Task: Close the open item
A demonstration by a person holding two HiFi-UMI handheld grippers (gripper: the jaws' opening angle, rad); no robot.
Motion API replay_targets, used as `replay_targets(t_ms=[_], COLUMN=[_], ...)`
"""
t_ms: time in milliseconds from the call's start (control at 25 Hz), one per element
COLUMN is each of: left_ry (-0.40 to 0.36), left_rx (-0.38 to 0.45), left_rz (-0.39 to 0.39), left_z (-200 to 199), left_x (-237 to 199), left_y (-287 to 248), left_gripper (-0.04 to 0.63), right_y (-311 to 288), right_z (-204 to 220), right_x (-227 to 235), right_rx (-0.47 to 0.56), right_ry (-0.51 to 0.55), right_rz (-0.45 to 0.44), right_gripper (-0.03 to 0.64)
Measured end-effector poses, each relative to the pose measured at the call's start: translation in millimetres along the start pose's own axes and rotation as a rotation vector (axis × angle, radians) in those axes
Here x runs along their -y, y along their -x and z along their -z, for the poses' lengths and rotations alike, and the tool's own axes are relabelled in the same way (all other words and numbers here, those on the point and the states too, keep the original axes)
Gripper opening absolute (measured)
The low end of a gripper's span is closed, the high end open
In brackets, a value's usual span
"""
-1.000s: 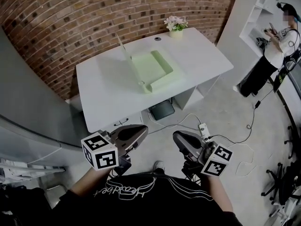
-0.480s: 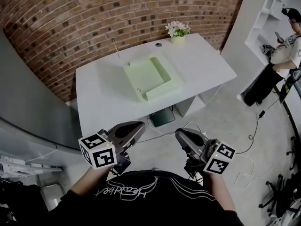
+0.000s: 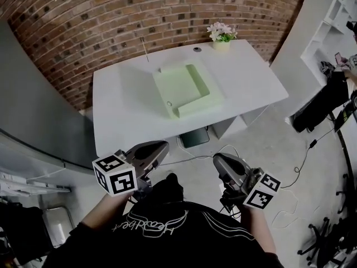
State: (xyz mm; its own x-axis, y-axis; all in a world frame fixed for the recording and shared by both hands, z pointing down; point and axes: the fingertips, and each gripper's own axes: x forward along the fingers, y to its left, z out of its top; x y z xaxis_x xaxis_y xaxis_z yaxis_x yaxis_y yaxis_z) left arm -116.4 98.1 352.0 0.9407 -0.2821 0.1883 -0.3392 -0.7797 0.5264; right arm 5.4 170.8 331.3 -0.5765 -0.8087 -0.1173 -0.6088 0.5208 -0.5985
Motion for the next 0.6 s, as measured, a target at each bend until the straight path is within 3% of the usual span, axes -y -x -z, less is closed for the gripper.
replay_targets(t_ms=[600], left_ry=[0.054], left_rx=[-0.031], left_rz=[-0.12], left_z=[-28.3], left_x=[-99.2], left_y=[-21.1], left_gripper=[0.003], right_y=[-39.3], right_z=[-13.4], right_x=[64.5], right_rx=[-0.016], right_ry=[-0.075], right_rz=[0.069], right_gripper=[0.003])
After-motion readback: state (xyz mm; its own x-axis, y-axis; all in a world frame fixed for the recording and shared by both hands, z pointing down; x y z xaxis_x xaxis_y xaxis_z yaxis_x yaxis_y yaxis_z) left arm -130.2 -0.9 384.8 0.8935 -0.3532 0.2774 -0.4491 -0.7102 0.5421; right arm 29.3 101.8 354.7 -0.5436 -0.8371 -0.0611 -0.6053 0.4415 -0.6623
